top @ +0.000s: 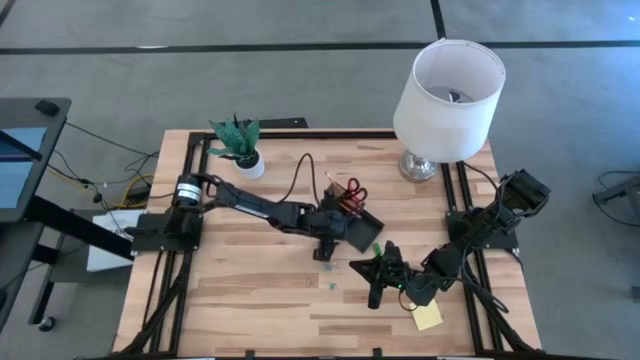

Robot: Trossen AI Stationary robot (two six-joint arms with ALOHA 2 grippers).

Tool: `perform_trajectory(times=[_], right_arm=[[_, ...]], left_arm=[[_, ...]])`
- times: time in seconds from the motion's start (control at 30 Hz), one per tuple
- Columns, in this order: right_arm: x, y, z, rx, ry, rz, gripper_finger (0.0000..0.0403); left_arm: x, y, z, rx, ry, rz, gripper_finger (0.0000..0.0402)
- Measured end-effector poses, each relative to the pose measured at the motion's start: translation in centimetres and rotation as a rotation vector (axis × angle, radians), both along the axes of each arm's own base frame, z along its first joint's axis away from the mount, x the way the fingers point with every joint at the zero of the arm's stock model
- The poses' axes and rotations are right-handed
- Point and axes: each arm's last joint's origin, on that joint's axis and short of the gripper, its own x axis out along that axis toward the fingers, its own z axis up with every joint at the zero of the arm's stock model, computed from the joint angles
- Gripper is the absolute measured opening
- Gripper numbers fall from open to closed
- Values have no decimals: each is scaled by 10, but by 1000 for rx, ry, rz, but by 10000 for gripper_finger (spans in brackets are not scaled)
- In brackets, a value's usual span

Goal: Pick and place office supplies into organizer
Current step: Put the pink binder clip into the black desk organizer

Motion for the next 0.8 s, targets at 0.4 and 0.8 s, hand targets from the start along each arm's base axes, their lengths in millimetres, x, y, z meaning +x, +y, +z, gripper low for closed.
perform_trajectory(times=[0.4,0.8], right_arm=[[-1,2,0,-22,7,12,0],[-2,2,0,-22,6,15,0]], left_arm=[[-12,4,6,259,100,105,265],[-41,-39,64,-58,25,204,265]])
